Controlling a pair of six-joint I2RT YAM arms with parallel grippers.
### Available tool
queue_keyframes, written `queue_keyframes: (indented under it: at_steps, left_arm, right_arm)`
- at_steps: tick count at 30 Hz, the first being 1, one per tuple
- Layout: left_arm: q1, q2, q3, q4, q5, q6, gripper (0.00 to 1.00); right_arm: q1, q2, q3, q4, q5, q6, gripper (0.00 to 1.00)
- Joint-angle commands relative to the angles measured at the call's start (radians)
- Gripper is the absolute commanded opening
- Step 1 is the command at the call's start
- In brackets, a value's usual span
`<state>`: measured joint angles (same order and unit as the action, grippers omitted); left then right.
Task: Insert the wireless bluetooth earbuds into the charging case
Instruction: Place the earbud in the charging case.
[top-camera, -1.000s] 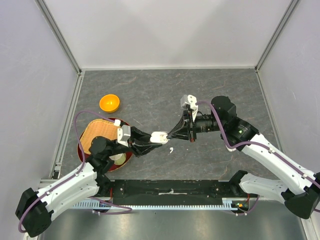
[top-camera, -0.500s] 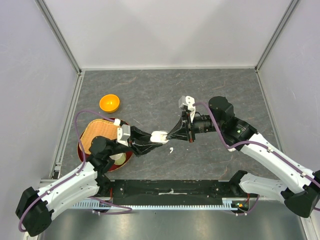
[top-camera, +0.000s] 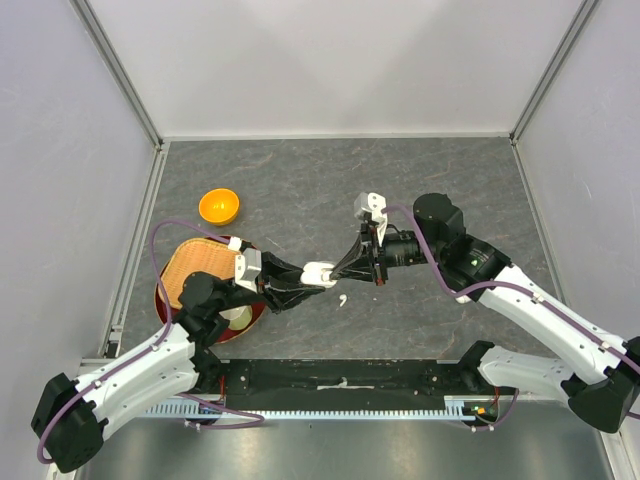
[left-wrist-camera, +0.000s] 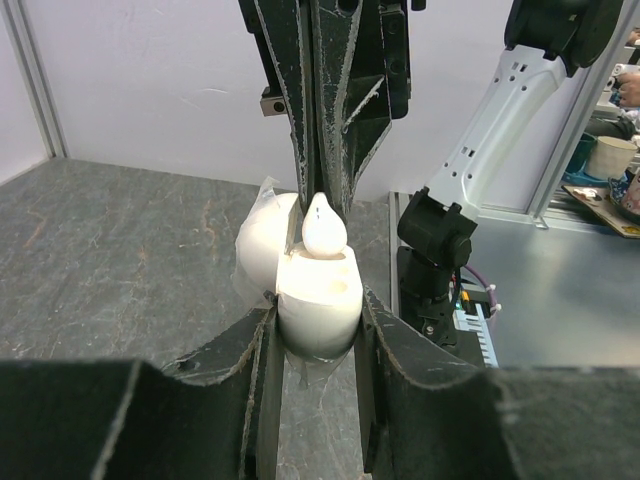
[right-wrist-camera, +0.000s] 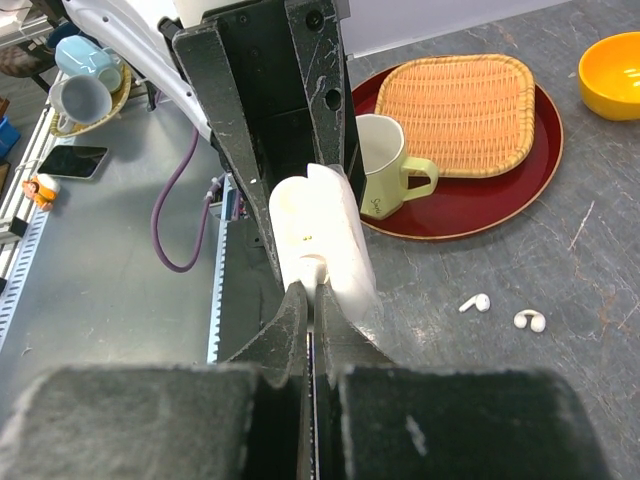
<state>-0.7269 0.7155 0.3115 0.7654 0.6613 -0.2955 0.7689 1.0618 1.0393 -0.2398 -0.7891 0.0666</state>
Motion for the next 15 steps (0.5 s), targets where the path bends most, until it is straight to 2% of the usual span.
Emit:
queue_keyframes:
  at_steps: [1,10,15]
  left_arm:
    - [-0.002,-0.001,0.028,0.066,0.012,-0.022,0.02]
    - [-0.002,-0.001,0.024,0.068,0.009,-0.017,0.02]
    - [-0.002,-0.014,0.018,0.069,-0.028,-0.008,0.02]
  right_arm:
    - [0.010,0.012,0.011,0.054,0.019,-0.007,0.00]
    - [0.018,0.026,0.011,0.034,0.047,-0.022,0.00]
    - [0.017,0.018,0.018,0.013,0.048,-0.033,0.07]
